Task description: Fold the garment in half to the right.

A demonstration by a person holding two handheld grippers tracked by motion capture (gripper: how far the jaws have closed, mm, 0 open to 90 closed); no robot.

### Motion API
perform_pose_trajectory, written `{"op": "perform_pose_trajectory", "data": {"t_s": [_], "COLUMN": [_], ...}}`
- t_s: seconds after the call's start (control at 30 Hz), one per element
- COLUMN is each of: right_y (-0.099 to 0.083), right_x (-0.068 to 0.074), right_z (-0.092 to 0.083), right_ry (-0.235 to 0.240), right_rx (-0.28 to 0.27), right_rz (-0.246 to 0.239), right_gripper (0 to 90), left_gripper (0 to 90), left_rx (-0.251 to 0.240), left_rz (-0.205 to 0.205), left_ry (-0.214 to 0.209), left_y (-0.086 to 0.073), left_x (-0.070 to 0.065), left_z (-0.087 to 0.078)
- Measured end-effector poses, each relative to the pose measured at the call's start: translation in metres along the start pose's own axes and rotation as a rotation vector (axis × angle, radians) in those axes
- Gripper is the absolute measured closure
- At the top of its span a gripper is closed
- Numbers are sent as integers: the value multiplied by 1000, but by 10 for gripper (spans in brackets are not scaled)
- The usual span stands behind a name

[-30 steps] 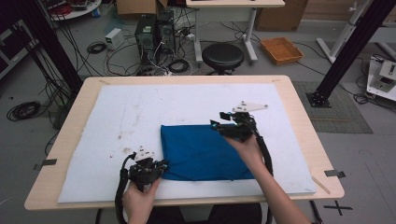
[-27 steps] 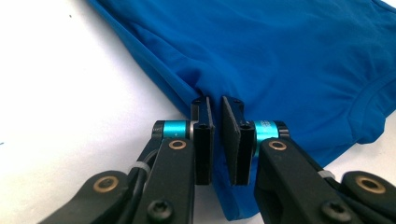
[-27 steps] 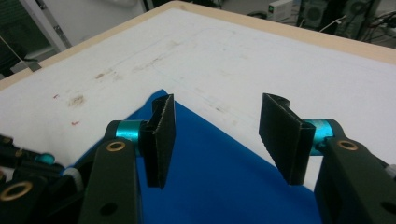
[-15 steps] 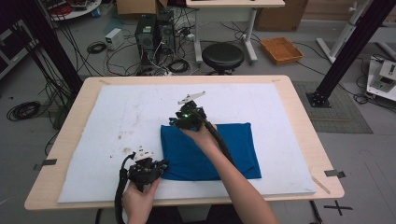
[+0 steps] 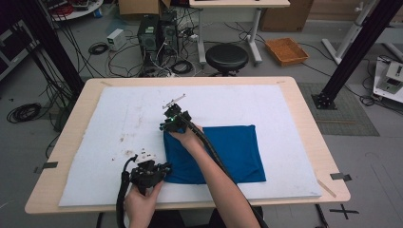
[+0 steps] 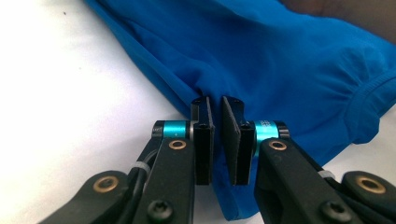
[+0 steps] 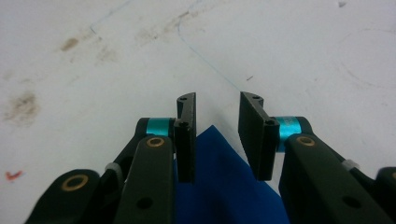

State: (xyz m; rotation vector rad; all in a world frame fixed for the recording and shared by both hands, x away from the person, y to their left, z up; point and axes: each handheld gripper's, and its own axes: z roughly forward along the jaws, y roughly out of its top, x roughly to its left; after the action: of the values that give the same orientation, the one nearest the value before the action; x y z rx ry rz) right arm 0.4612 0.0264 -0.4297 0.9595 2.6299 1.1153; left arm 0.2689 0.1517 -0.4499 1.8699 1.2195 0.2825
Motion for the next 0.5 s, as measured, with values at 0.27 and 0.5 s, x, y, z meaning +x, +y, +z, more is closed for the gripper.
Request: {"op": "perform_pose_trajectory", "data": {"t_s": [0.27,0.5], "right_y": [-2,0], "right_x": [4,5], "right_z": [13,5], "right_ry": [-31,-31], "right_rx": [34,14], "right_rz": [-39,-72], "right_gripper": [782,873], "left_gripper": [826,827], "left_rx": [2,-13], "left_rz": [1,4], "left_ry": [-2,4], "left_y": [0,-1], "left_x": [0,-1], "left_z": [0,-1]}}
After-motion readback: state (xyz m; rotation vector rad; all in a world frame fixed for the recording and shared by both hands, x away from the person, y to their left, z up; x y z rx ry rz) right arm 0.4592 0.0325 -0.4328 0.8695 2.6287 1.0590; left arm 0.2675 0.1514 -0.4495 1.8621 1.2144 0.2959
